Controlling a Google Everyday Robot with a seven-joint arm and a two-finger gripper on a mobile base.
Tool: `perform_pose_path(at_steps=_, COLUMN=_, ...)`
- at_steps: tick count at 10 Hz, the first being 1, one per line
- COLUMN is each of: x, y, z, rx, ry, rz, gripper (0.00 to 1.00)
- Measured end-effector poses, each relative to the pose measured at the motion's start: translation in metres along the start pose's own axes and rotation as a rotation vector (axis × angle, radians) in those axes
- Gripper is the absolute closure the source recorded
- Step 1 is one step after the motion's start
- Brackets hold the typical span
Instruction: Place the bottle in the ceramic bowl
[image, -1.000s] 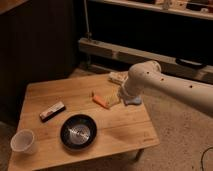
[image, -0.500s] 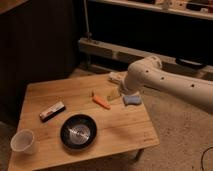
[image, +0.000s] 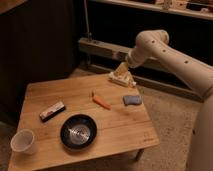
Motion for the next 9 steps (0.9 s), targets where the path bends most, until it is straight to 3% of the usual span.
perform_pose_path(at_steps=2, x=0.0094, y=0.0071, z=0.0001, rx=0.001, ry=0.007, rz=-0.029, gripper=0.2)
perform_pose_path(at_steps=9, x=0.0071, y=0.0085, z=0.0008, rx=0.0, ry=0.004, rz=-0.027, gripper=0.2)
